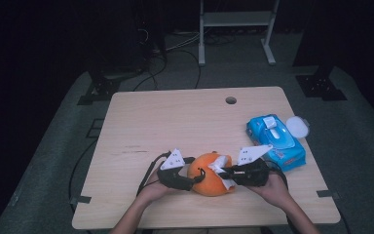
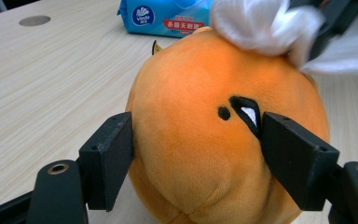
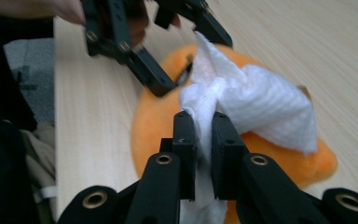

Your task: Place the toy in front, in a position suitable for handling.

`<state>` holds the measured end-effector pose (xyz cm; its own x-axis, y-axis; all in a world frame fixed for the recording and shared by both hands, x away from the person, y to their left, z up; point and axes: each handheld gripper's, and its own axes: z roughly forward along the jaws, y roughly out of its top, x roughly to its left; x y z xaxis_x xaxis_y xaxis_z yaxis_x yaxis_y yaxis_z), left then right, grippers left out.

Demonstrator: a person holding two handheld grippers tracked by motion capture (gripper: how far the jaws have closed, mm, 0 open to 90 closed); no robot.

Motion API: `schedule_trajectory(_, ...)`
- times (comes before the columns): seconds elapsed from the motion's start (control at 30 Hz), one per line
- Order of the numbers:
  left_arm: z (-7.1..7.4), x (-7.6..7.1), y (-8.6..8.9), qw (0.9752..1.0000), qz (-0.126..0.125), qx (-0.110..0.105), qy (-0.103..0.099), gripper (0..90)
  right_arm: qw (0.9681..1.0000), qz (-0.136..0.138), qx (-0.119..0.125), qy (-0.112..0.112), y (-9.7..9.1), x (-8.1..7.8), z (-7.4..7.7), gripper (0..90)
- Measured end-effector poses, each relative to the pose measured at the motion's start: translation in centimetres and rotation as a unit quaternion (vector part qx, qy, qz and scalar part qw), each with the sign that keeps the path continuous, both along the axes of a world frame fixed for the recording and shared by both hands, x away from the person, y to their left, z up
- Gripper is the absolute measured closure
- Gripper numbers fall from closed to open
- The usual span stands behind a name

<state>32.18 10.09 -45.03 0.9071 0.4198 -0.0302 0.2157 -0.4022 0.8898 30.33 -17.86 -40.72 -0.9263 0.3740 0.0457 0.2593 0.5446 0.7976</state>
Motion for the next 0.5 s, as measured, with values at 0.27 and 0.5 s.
schedule_trajectory(0.27,-0.3,0.5,0.4,0.9999,0.003,-0.007,0.014,27.0,0.9976,-0.065,-0.023,0.000,-3.0,1.6,-1.3,81.4)
schedule_trajectory(0.5,-0.5,0.5,0.3,0.9999,0.001,0.003,0.015,27.1,0.9984,-0.055,0.011,-0.006,-1.9,0.9,-0.4,81.2)
